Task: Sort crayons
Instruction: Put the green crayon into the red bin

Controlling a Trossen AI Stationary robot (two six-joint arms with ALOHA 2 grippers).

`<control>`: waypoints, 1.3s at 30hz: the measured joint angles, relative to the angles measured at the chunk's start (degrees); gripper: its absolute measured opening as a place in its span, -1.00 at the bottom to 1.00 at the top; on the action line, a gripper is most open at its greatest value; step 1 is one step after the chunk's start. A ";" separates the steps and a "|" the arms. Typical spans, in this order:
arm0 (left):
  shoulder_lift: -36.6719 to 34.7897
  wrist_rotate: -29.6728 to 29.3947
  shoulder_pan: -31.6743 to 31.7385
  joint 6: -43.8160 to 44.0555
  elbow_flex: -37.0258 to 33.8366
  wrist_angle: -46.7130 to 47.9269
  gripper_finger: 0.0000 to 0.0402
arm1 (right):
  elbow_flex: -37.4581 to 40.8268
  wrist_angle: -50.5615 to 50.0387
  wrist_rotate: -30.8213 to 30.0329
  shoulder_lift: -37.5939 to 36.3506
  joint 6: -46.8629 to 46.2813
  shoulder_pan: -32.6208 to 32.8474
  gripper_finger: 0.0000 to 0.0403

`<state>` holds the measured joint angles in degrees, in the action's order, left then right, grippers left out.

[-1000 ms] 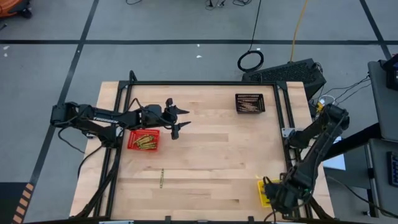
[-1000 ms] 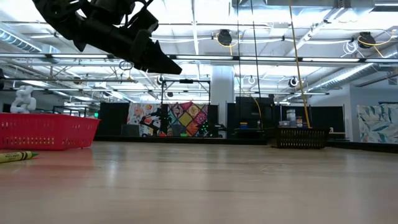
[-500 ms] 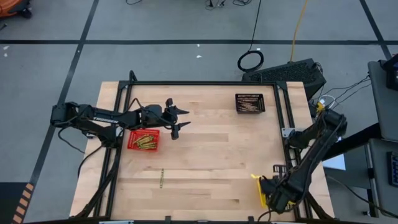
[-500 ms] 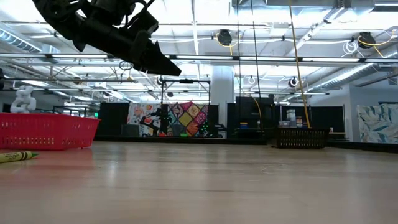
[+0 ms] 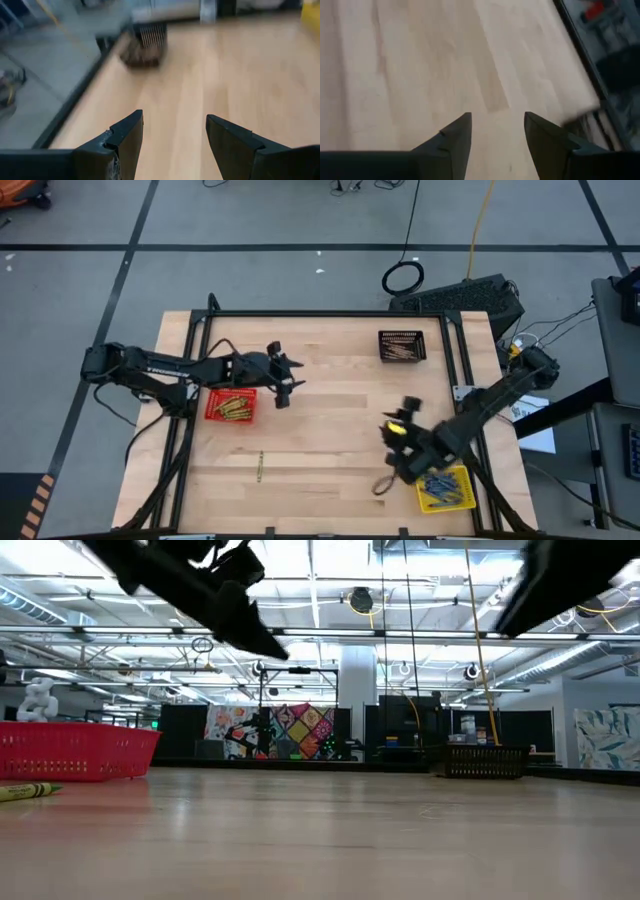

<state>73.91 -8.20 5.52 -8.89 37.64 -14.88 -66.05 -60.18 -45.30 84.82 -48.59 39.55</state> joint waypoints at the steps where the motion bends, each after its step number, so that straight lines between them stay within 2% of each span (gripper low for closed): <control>1: 0.00 -1.58 -1.13 -0.41 2.04 6.20 0.10 | 1.11 3.74 -0.45 0.02 5.93 -1.91 -0.17; 4: 0.02 -6.19 -5.04 -0.39 8.05 23.05 0.10 | 6.62 19.22 3.13 0.13 21.68 -7.81 -0.20; 9: -0.13 -10.58 -11.71 6.37 13.58 37.77 0.10 | 22.71 56.54 16.16 0.25 40.83 -16.68 -0.23; 13: 0.46 -14.05 -18.56 19.80 18.07 49.65 0.10 | 32.80 86.94 16.52 0.99 48.47 -22.76 -0.23; 16: 2.58 -14.30 -24.49 33.37 21.44 58.24 0.10 | 36.33 101.90 16.61 2.20 52.28 -26.32 -0.23; 18: 4.09 -13.72 -27.86 43.73 22.92 61.93 0.10 | 37.01 106.33 16.76 2.38 53.69 -28.11 -0.23; 21: 6.52 -7.75 -32.08 60.77 22.87 64.57 0.10 | 36.97 109.14 16.83 2.56 55.16 -30.18 -0.23; 27: 13.34 -4.54 -40.49 94.09 22.87 62.90 0.10 | 36.97 110.04 16.90 2.58 60.22 -32.54 -0.23; 32: 19.03 -1.23 -44.69 116.49 22.87 60.33 0.10 | 36.97 110.04 17.06 2.58 63.49 -33.59 -0.23; 35: 22.11 -0.63 -45.57 124.86 22.83 59.58 0.09 | 36.97 110.07 18.54 2.58 64.85 -34.58 -0.23; 39: 24.92 -0.30 -45.45 128.24 22.83 57.98 0.01 | 36.97 110.21 24.48 2.58 66.28 -36.67 -0.23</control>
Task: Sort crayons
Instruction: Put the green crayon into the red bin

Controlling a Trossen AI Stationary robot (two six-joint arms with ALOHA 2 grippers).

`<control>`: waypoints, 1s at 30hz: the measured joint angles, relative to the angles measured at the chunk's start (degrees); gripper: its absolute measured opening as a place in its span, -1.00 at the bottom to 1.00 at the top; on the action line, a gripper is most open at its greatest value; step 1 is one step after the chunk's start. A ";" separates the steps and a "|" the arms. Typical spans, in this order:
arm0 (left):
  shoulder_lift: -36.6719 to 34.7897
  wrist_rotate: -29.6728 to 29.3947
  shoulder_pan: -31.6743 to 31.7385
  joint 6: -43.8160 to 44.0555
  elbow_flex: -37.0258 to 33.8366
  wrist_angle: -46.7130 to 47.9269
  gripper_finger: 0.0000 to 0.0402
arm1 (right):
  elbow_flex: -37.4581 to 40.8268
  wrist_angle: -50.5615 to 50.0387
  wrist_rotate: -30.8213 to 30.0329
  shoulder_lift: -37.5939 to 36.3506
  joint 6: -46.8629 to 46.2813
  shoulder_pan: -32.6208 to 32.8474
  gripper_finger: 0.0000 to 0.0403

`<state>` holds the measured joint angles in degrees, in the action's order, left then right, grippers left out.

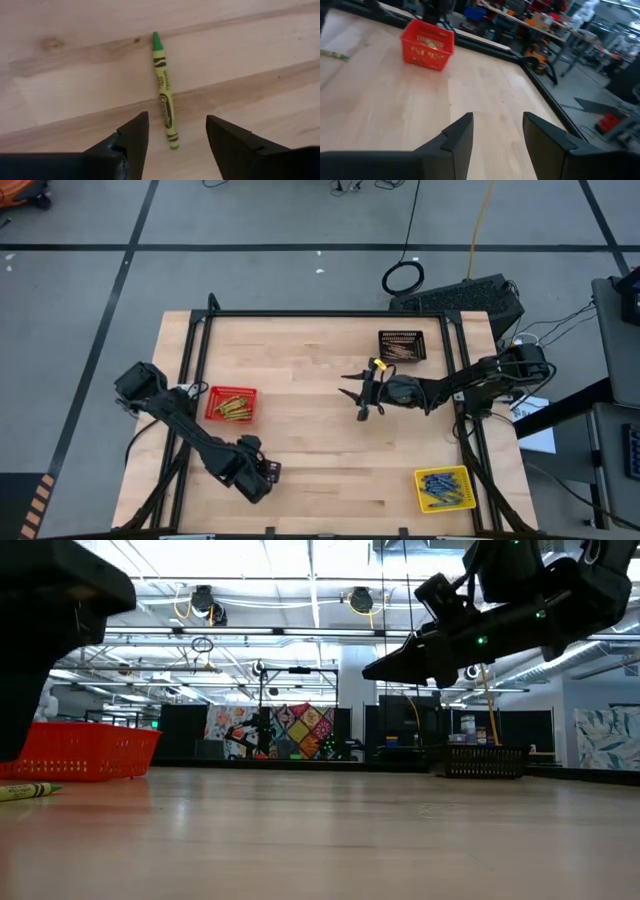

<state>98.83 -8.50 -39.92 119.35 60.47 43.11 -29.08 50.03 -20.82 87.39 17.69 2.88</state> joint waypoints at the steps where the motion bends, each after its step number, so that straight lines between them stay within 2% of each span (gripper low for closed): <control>1: 0.48 -0.01 0.24 0.18 0.00 -0.31 -0.03 | 0.00 0.02 1.46 0.00 0.29 -0.64 -0.23; 5: 2.17 -0.06 1.54 -0.21 0.00 -0.40 -0.21 | 0.00 1.51 4.60 0.00 0.61 -2.97 -0.23; 14: 4.54 5.34 4.11 -10.17 -1.59 -0.72 -0.63 | -0.02 2.18 4.62 0.00 -2.96 -5.17 -0.23; 19: 3.46 6.95 5.93 -22.82 -1.68 -0.44 -0.95 | -0.02 1.85 4.66 0.00 -4.96 -5.14 -0.23; 23: 0.89 7.06 7.72 -33.75 -2.01 0.85 -0.96 | -0.02 1.53 4.66 0.00 -5.03 -5.06 -0.23; 28: -6.42 5.21 10.05 -48.12 1.83 9.72 -0.98 | -0.02 1.58 4.59 0.00 -5.03 -5.07 -0.23; 30: -9.09 2.49 11.27 -56.34 3.95 14.44 -0.98 | -0.02 1.57 4.60 0.00 -5.03 -5.06 -0.23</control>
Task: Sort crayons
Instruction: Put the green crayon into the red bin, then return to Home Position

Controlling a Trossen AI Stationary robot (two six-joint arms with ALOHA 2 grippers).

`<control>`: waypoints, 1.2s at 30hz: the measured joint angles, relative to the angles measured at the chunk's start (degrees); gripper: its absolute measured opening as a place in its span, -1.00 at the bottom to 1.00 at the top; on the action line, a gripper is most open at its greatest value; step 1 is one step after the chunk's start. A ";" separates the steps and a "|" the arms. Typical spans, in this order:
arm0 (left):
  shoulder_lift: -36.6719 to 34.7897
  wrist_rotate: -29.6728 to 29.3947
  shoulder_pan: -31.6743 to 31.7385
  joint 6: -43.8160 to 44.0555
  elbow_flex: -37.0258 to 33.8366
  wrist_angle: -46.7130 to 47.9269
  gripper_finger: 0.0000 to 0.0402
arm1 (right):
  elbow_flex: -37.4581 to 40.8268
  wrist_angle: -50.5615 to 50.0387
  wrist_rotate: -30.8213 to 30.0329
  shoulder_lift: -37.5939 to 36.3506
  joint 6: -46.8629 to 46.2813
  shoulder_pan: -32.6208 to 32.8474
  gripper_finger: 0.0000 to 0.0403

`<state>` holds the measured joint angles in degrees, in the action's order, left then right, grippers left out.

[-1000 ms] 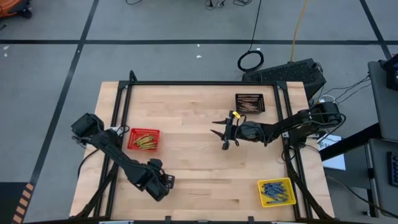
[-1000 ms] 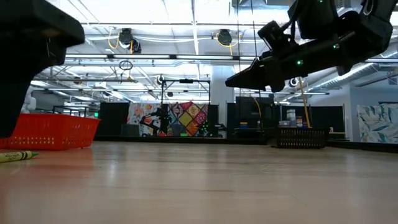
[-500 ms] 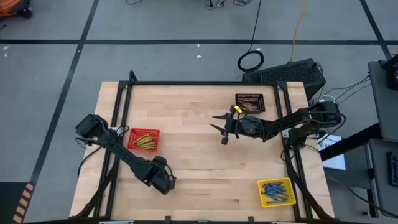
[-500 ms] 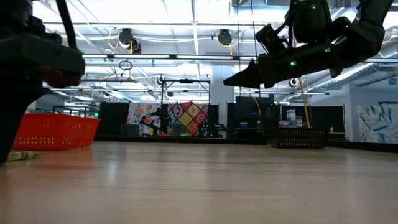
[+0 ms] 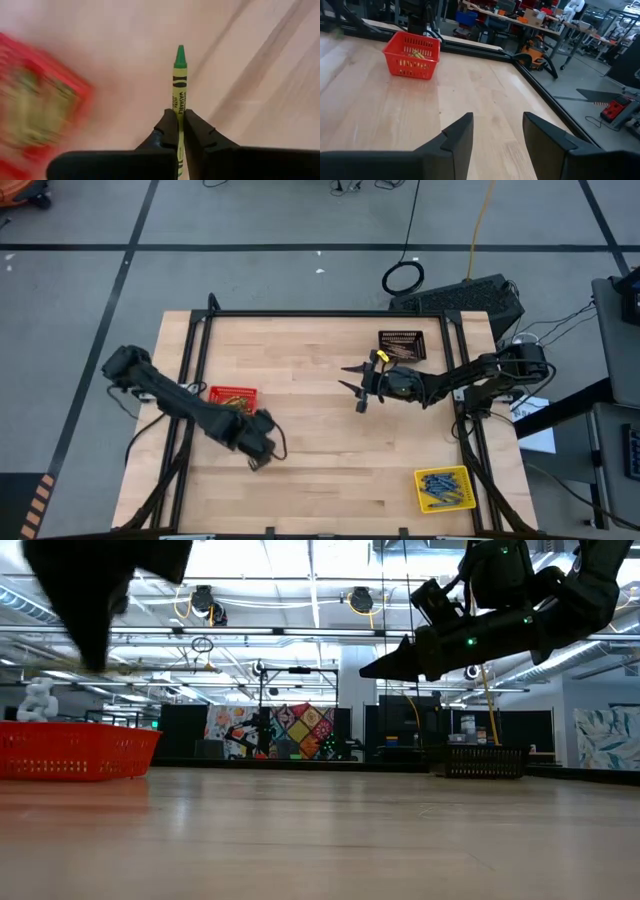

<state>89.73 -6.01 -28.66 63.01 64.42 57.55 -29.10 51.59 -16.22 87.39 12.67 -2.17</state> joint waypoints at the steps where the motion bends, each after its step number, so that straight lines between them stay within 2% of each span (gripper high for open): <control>1: -1.25 -1.43 0.65 -4.30 1.19 2.75 -0.98 | 0.00 0.02 0.00 0.00 0.00 0.00 -0.23; 5: -4.40 -4.88 3.43 -22.72 4.36 15.83 -0.98 | 0.00 0.00 -0.03 0.00 0.00 0.00 -0.23; 9: -5.88 -6.34 8.84 -32.79 3.67 25.36 -0.99 | 0.00 0.00 -0.05 0.00 -0.41 0.00 -0.23; 12: -6.55 -6.13 13.76 -37.07 0.37 25.62 -0.99 | -0.02 0.00 -0.07 0.00 -2.06 0.00 -0.23; 16: -7.76 -3.68 19.54 -41.86 -5.31 21.54 -0.99 | -0.02 -0.01 -0.09 0.00 -4.02 0.00 -0.23; 22: -8.01 -4.81 24.28 -44.82 -12.79 19.64 -0.96 | -0.02 -0.13 -0.09 0.00 -4.72 0.00 -0.23; 25: -8.04 -4.02 25.34 -46.90 -15.18 17.24 -0.84 | -0.02 -0.20 -0.12 0.00 -4.98 0.00 -0.23; 31: -8.28 -2.76 26.99 -47.94 -16.43 18.03 -0.43 | -0.02 -0.20 -0.12 0.00 -5.17 0.00 -0.23; 36: -11.70 -4.77 27.18 -47.87 -16.43 20.73 -0.19 | -0.02 -0.07 -0.14 0.00 -4.64 0.00 -0.23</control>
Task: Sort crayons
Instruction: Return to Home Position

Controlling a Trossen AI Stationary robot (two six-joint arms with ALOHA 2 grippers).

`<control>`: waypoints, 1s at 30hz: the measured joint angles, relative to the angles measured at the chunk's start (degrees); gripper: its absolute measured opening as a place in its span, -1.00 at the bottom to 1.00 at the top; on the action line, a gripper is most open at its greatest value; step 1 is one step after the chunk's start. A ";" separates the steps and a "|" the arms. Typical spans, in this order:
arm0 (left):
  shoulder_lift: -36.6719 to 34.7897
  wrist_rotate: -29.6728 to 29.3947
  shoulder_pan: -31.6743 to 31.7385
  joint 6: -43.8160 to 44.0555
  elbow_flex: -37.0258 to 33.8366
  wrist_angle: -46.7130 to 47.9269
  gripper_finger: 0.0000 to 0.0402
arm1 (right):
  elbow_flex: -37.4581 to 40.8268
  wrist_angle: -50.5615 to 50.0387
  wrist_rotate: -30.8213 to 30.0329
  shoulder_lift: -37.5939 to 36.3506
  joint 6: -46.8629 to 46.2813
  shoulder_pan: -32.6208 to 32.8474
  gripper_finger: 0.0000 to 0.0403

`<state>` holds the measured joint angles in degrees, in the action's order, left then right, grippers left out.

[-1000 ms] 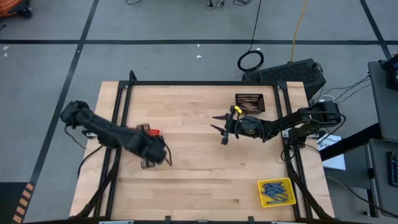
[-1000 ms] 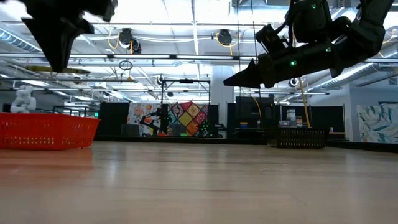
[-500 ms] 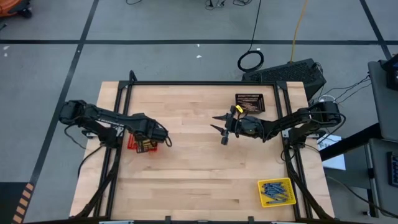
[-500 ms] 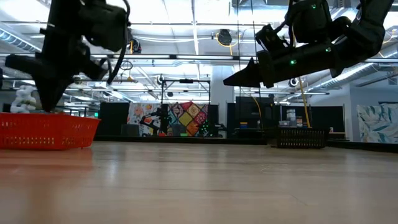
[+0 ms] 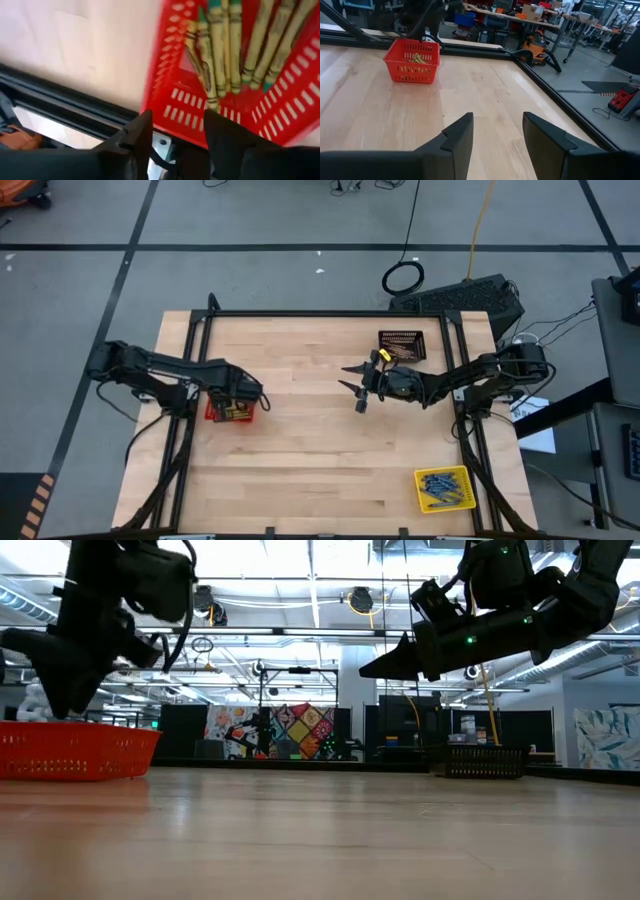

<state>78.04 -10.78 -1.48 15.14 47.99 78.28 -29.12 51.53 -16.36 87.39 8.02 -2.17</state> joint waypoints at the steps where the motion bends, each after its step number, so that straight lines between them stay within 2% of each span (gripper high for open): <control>1: -1.18 -0.85 -0.02 1.21 0.00 -0.13 -0.16 | 0.00 -0.04 0.00 0.00 0.02 0.00 -0.23; 5: -6.37 -2.60 -0.63 5.86 0.00 -7.31 -0.13 | 0.00 -0.07 -0.01 0.00 0.07 0.00 -0.23; 10: -10.87 -4.50 -2.34 8.38 0.00 -26.80 -0.13 | 0.00 0.21 -0.04 0.00 -0.74 -0.11 -0.23; 15: -10.45 -8.18 -4.09 6.28 0.02 -43.97 -0.13 | 0.00 0.37 -0.04 0.00 -1.60 -0.11 -0.23; 17: -9.79 -8.95 -4.69 5.31 0.02 -46.36 -0.13 | 0.00 0.34 -0.12 0.00 -2.85 -0.11 -0.23; 21: -9.83 -9.83 -4.33 5.37 0.01 -45.25 -0.13 | -0.04 -2.62 -1.27 -0.48 -2.81 -0.13 -0.23; 24: -9.76 -10.84 -4.11 5.38 0.00 -44.45 -0.13 | -1.58 -11.63 -4.15 -4.12 -2.88 -0.13 -0.23; 27: -9.69 -12.04 -4.13 5.38 -0.06 -44.97 -0.13 | -6.05 -29.23 -4.81 -9.35 -3.32 -0.32 -0.23; 30: -9.28 -13.12 -4.33 5.40 -2.73 -50.13 -0.13 | -11.05 -43.83 -4.44 -12.81 -4.12 -0.42 -0.23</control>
<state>68.75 -23.89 -5.80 20.53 45.25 28.15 -40.17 7.69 -20.80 74.59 3.90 -2.59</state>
